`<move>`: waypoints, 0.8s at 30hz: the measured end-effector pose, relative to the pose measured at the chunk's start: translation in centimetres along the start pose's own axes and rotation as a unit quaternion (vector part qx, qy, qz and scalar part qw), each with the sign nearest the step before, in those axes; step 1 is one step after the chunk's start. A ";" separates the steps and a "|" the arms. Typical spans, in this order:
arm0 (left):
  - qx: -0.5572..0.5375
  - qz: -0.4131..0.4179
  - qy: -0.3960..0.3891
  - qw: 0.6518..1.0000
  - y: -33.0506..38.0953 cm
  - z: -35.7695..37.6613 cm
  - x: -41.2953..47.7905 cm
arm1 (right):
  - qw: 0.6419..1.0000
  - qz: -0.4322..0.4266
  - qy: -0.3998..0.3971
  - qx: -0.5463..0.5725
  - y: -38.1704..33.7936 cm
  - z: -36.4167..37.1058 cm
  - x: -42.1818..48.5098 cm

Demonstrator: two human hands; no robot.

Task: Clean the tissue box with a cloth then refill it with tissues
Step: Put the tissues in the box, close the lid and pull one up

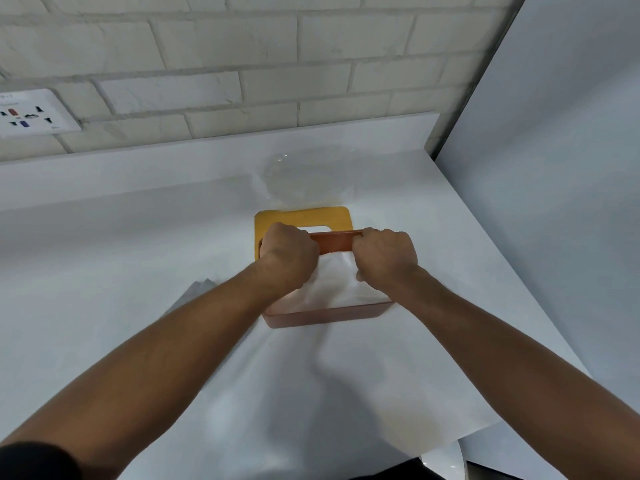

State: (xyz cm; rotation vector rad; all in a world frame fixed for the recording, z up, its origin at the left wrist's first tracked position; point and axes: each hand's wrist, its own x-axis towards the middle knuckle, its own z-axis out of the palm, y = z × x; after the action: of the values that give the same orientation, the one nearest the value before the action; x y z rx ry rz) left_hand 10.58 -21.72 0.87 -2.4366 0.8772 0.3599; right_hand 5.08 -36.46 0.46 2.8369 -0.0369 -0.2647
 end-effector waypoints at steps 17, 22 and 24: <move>-0.090 0.025 -0.047 0.994 -2.5 -0.2 0.4 | 0.990 0.001 -0.114 0.080 1.0 -1.9 0.2; -0.088 0.026 -0.054 0.994 -2.2 -1.2 0.0 | 0.995 0.002 -0.096 0.042 1.0 -2.0 0.8; -0.122 0.052 -0.060 0.989 -2.1 -1.0 0.0 | 0.995 0.002 -0.094 0.042 1.4 -2.2 1.0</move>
State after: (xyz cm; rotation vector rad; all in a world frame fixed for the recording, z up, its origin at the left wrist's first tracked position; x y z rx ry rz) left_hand 12.03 -20.91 2.44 -2.5639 0.9578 0.6807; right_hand 6.47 -37.23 2.73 2.8851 -0.0955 -0.5402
